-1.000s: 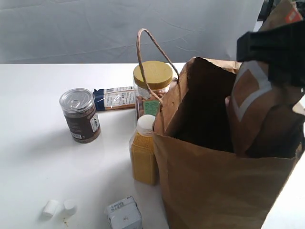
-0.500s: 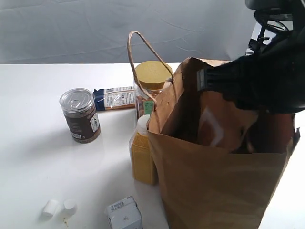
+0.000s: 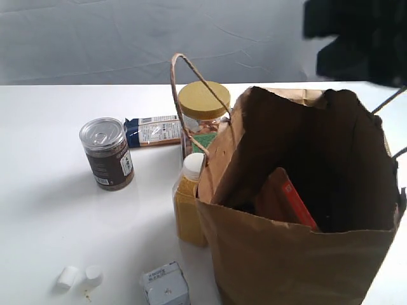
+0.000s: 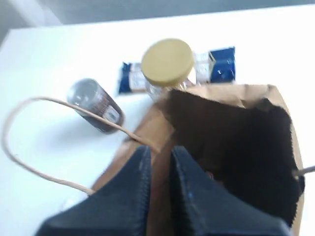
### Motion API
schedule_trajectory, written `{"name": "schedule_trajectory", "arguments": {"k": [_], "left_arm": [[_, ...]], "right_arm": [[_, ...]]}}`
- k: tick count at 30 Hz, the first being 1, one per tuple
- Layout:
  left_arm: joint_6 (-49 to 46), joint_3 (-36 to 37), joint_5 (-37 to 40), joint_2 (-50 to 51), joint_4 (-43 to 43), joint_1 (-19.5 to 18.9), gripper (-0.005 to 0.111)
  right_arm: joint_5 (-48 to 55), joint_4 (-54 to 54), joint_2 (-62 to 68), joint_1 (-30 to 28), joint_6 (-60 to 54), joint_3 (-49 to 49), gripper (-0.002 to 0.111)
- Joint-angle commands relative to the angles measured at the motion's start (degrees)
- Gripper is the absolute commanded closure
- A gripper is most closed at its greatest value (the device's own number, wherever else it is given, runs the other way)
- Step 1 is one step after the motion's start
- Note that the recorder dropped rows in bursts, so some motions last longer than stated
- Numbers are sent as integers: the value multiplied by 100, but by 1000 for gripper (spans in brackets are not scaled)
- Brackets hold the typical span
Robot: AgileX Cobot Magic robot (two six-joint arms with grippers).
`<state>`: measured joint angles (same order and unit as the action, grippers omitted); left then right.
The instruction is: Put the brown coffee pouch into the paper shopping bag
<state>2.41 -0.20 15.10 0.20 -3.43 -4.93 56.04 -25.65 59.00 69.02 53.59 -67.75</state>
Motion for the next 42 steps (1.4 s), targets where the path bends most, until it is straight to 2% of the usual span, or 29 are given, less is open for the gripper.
{"name": "schedule_trajectory", "arguments": {"k": [1, 6, 10, 15, 20, 24, 29, 38, 42], "left_arm": [[20, 20, -24, -20, -23, -21, 107], [20, 20, -24, -20, -23, -21, 107], [20, 20, -24, -20, -23, -21, 107], [20, 20, -24, -20, -23, -21, 107], [20, 20, -24, -20, -23, -21, 107], [20, 20, -24, -20, -23, -21, 107], [20, 20, -24, -20, -23, -21, 107], [20, 20, -24, -20, -23, -21, 107], [20, 20, -24, -20, -23, -21, 107]], "right_arm": [[115, -295, -633, -50, -450, -271, 108], [745, -940, -1379, -50, -543, -271, 108], [781, -1248, -2022, -50, -577, -26, 108], [604, -1429, -3013, -50, -510, 860, 108], [448, -1914, -4341, -50, 499, 1960, 108], [488, -1591, -5139, -50, 583, 2919, 108], [-280, -490, -5420, -50, -508, 3542, 108], [-3032, 874, -5488, -61, -4216, 4972, 108], [-3676, 1048, -5488, -575, -5175, 5426, 108]]}}
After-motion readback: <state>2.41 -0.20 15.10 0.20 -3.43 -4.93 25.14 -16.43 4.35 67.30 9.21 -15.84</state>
